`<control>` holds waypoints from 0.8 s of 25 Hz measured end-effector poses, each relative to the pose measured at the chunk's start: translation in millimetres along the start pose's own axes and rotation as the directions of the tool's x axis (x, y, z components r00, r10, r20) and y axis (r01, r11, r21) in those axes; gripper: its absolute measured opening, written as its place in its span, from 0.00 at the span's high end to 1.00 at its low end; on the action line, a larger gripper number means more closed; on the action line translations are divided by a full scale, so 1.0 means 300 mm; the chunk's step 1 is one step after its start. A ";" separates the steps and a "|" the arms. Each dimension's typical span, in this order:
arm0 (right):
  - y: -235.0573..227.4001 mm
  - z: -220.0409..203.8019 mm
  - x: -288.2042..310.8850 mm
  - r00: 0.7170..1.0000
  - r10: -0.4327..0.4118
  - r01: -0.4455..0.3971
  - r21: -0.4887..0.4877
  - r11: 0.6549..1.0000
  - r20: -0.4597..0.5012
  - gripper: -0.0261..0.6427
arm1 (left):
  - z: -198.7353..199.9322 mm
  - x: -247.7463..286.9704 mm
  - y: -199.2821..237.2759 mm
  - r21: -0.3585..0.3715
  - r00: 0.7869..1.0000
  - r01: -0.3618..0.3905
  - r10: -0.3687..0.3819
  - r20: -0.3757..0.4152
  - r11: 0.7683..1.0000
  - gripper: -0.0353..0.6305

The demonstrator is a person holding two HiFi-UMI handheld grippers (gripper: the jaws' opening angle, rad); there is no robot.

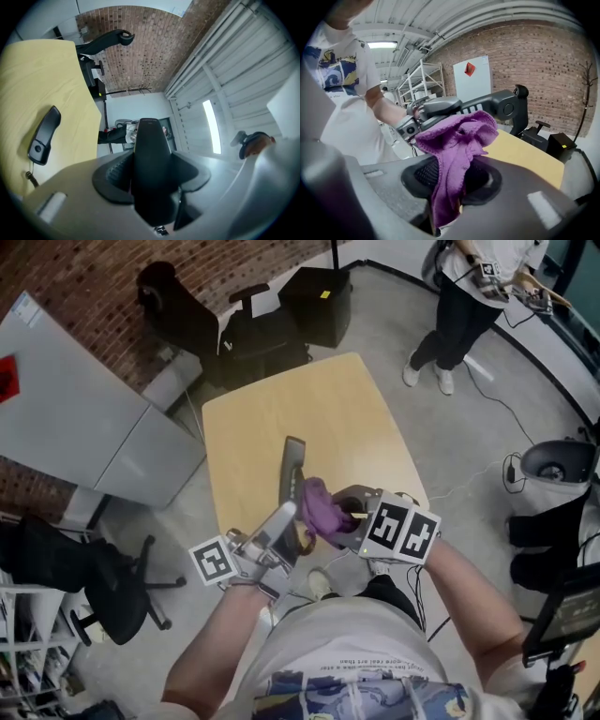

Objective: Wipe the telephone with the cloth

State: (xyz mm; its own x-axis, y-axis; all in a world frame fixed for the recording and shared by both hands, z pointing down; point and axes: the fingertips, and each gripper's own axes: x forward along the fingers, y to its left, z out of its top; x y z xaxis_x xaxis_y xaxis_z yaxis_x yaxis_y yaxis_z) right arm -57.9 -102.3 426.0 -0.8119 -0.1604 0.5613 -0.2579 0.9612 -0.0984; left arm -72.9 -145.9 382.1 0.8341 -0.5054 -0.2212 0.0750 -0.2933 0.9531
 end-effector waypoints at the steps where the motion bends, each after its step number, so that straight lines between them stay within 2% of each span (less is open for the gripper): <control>1: -0.026 0.003 -0.004 1.000 -0.016 0.016 0.002 1.000 0.002 0.79 | -0.008 0.010 0.001 0.000 1.000 0.002 -0.002 -0.002 1.000 0.56; 6: -0.069 -0.002 -0.007 1.000 -0.029 0.029 0.011 1.000 -0.004 0.79 | -0.028 0.035 0.004 0.004 1.000 -0.012 0.012 0.011 1.000 0.56; 20: 0.107 -0.117 -0.048 0.985 0.144 -0.151 -0.085 0.985 -0.090 0.79 | -0.026 0.103 0.007 0.018 0.993 -0.045 0.043 0.110 0.999 0.56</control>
State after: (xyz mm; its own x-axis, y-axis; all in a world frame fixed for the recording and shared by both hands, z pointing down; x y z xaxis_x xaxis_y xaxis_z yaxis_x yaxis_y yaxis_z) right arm -36.1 -61.1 443.6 -0.7899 0.0004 0.6132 -0.0864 0.9899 -0.1120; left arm -42.6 -155.7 378.9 0.7711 -0.6039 -0.2017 0.0273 -0.2851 0.9581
